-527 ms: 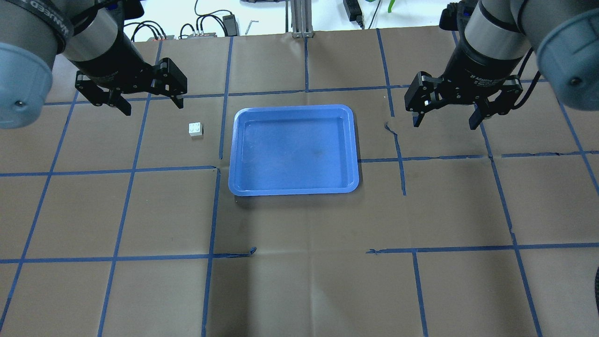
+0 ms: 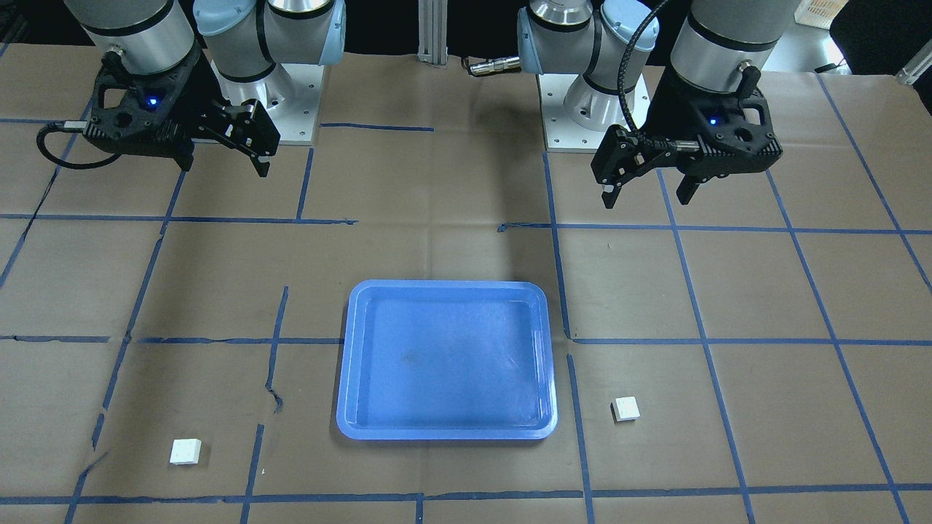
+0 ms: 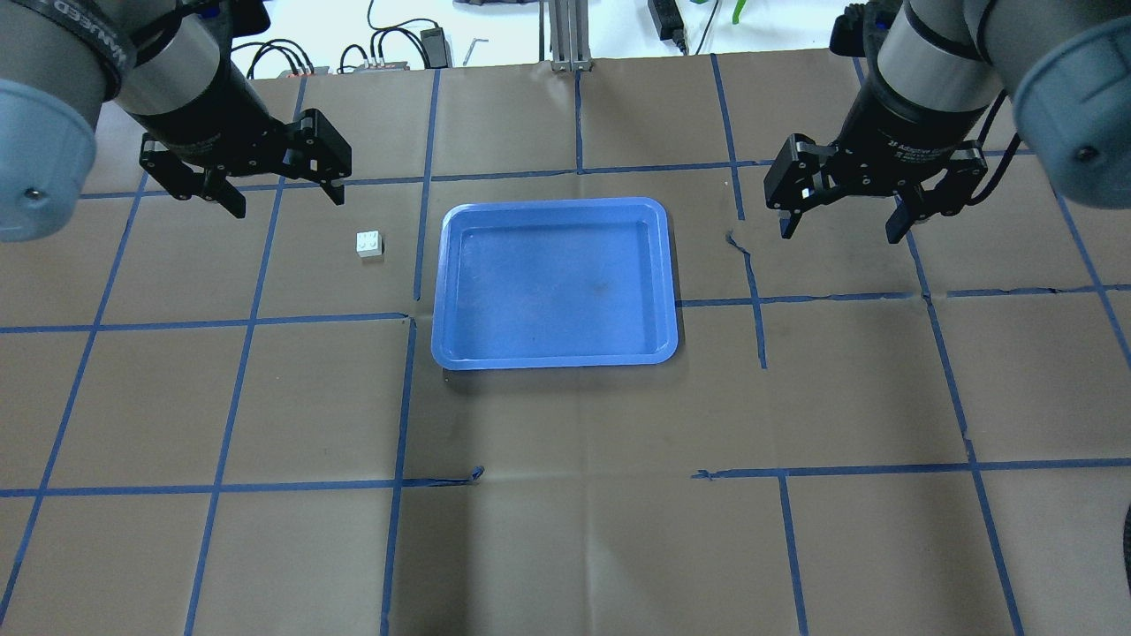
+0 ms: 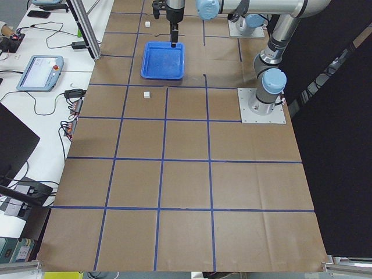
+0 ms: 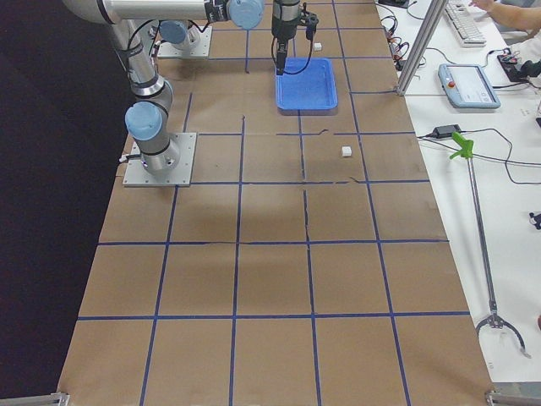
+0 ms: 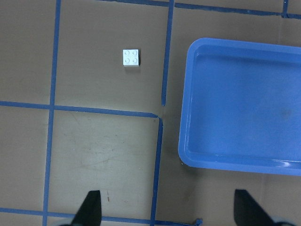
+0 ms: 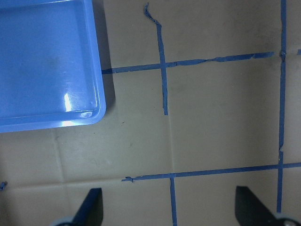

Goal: Assemble white blocks and place on blue tray

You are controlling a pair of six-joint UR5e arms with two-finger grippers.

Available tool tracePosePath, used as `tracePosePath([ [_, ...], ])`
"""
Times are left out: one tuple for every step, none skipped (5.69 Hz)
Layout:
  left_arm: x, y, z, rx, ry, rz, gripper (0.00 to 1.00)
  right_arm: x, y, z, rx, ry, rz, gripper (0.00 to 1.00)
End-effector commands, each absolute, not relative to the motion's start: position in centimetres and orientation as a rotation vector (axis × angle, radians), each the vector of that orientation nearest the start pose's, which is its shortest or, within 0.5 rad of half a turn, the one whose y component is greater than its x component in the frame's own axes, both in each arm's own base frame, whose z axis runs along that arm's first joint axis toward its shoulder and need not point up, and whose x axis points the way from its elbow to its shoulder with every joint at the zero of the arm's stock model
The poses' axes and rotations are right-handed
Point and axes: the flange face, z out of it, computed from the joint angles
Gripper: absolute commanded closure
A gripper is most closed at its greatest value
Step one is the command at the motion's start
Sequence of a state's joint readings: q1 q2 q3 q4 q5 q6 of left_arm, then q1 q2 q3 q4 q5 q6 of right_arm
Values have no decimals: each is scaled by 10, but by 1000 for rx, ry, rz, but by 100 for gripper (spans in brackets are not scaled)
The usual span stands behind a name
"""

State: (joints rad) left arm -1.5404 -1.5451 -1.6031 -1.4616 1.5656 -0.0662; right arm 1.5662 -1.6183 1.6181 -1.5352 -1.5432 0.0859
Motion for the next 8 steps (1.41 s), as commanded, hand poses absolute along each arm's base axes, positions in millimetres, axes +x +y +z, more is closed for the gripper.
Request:
tracePosePath([
  [-118,-500,476,-159,3144,-83,1,133,-472,482,144,3121,61,0],
  [-115,-506,454,-166,3142,-34,1,130,-475,483,90,3113,46,0],
  [-95,-530,420,-202,3141,-27,1,129,-478,481,-216,3104,15,0],
  [-63,-564,386,-159,3138,-65,1,126,-483,481,-437,3092,-17,0],
  [-53,-590,346,-130,3138,-58,1,122,-491,471,-788,3013,7,0],
  [-51,-611,304,-142,3139,-37,1,122,-498,466,-1173,2893,-6,0],
  [-49,-625,263,-142,3142,11,1,116,-516,457,-1561,2729,-45,0],
  [-48,-633,232,-142,3143,38,1,84,-527,458,-1793,2627,-68,0],
])
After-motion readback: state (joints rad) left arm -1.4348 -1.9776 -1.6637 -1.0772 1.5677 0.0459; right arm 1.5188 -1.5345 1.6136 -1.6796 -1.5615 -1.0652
